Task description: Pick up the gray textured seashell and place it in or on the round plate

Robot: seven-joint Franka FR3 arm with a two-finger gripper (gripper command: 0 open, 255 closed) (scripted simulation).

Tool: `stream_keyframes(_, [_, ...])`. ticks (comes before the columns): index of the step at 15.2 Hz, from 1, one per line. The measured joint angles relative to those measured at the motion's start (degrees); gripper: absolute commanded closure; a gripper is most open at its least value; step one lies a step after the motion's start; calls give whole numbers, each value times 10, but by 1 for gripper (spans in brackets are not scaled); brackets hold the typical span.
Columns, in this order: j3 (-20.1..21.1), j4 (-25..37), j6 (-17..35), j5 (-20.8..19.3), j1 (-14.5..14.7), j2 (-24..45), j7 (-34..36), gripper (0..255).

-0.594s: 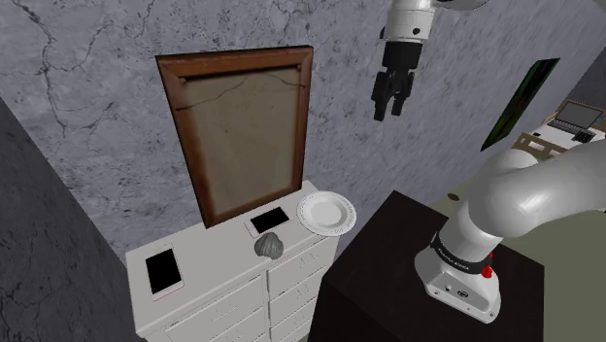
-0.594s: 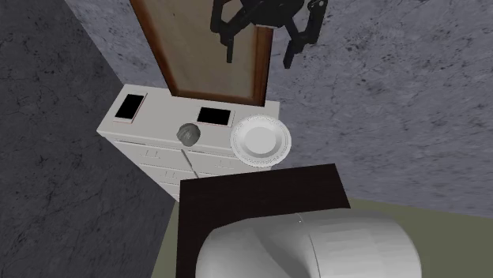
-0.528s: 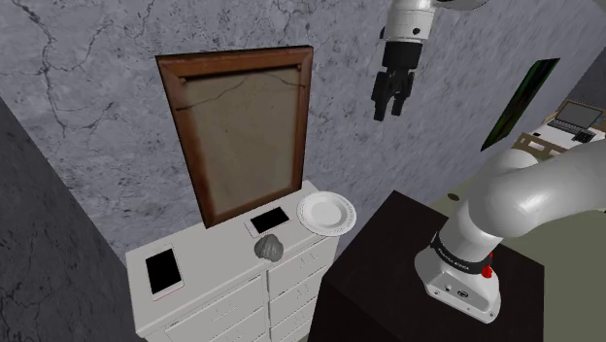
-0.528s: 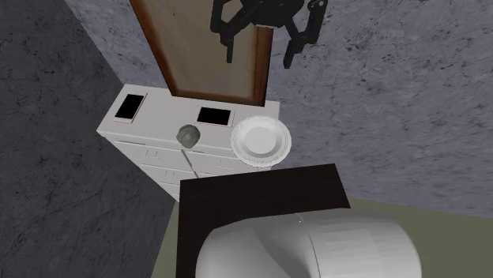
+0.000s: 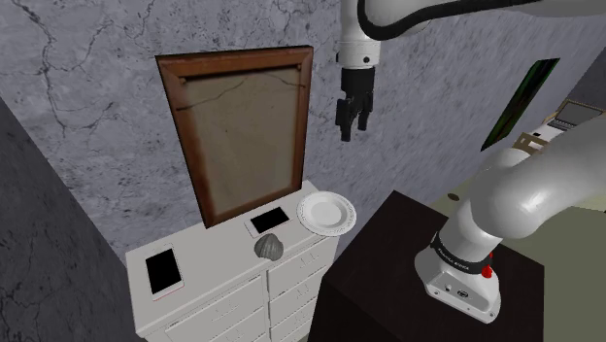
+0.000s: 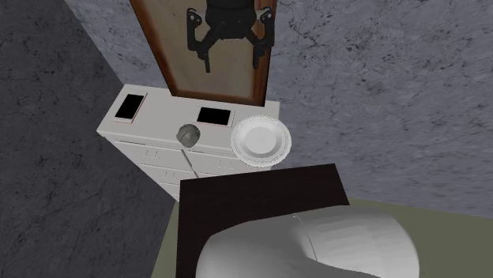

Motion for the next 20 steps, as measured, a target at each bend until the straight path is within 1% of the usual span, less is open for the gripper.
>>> stream_keyframes(6, [48,57,59,-29,24,143,11,0])
stream_keyframes(12, [83,112,108,-81,44,282,26,0])
stream_keyframes(16, [101,166,118,-124,65,375,44,0])
stream_keyframes(20, [110,225,124,-171,91,472,63,0])
